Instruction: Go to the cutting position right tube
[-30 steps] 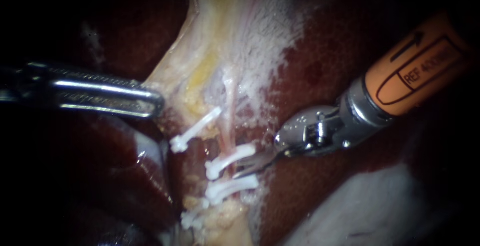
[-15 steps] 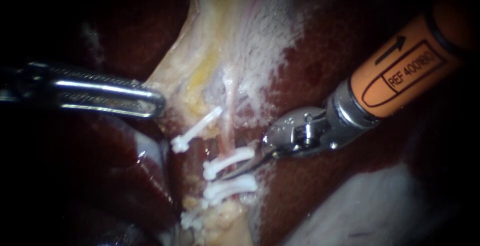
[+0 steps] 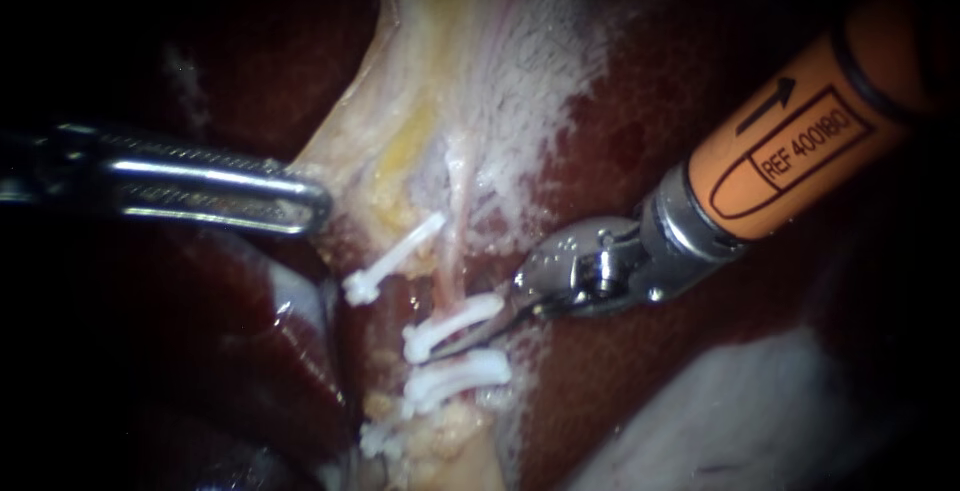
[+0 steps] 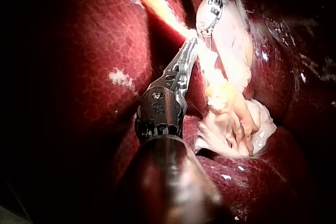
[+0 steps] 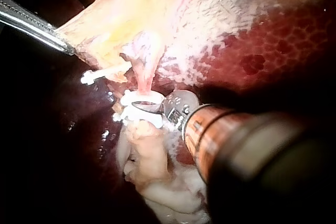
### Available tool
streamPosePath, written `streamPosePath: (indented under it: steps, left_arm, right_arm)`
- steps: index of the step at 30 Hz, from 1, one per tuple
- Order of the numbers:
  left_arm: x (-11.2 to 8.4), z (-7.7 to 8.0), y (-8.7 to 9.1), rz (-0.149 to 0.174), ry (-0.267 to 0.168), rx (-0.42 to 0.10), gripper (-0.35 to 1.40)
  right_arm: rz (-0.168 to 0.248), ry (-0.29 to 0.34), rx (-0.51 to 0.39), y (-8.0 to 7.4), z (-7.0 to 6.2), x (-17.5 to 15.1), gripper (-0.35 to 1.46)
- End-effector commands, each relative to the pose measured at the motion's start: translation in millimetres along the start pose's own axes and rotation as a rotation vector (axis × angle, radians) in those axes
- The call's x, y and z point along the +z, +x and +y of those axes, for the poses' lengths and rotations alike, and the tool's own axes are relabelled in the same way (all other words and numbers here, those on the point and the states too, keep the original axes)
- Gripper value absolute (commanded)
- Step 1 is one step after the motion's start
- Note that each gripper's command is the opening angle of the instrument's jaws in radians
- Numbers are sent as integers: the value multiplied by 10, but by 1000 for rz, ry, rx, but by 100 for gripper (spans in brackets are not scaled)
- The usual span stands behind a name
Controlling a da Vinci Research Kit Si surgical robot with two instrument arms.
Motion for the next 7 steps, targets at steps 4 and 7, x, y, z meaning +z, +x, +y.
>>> streamPosePath:
  steps: [4, 7]
  left_arm:
    - [0, 0, 0, 0, 0, 0, -35]
    - [0, 0, 0, 0, 0, 0, -35]
  right_arm:
    - [-1, 0, 0, 0, 0, 0, 23]
    - [-1, 1, -1, 0, 0, 1, 24]
